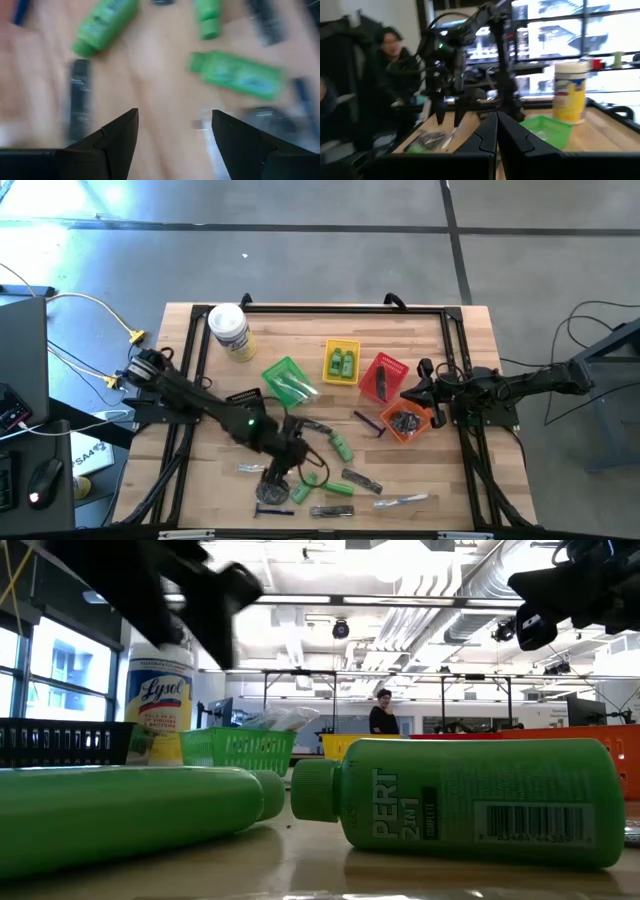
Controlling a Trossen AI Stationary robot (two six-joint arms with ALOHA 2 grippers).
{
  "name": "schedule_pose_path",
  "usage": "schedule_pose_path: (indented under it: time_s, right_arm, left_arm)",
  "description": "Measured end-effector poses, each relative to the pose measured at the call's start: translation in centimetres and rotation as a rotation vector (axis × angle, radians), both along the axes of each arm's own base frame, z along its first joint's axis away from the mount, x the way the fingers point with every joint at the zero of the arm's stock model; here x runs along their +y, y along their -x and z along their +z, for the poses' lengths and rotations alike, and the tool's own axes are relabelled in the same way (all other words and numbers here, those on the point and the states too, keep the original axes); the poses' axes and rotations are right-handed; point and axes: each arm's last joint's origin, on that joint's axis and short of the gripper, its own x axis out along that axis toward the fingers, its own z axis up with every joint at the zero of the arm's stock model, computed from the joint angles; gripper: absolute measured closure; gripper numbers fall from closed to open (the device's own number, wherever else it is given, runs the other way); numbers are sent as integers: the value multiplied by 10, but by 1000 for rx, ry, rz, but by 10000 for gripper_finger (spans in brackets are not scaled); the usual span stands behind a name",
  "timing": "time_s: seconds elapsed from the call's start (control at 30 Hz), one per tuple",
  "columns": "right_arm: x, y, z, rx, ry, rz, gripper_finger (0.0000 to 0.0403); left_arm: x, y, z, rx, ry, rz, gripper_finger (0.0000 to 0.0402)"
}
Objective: Pick & Place Travel size toiletries
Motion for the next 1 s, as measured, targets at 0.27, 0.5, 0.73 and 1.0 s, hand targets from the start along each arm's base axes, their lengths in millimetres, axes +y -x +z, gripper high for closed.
schedule_pose_path:
  time_s: [0.27,0.5,0.73,1.0]
  right_arm:
    - [0,0,0,-4,-2,-9,398]
    - [-1,0,0,-4,-4,-29,398]
    - [-1,0,0,-5,-5,-30,398]
    - [-1,0,3,-31,-15,-25,398]
  left_arm:
    - [-55,33,-8,109,116,-80,158]
    - [-92,55,-9,8,87,-65,158]
    - [-111,64,-23,-3,67,-22,158]
    - [-117,77,-34,25,-20,-5,158]
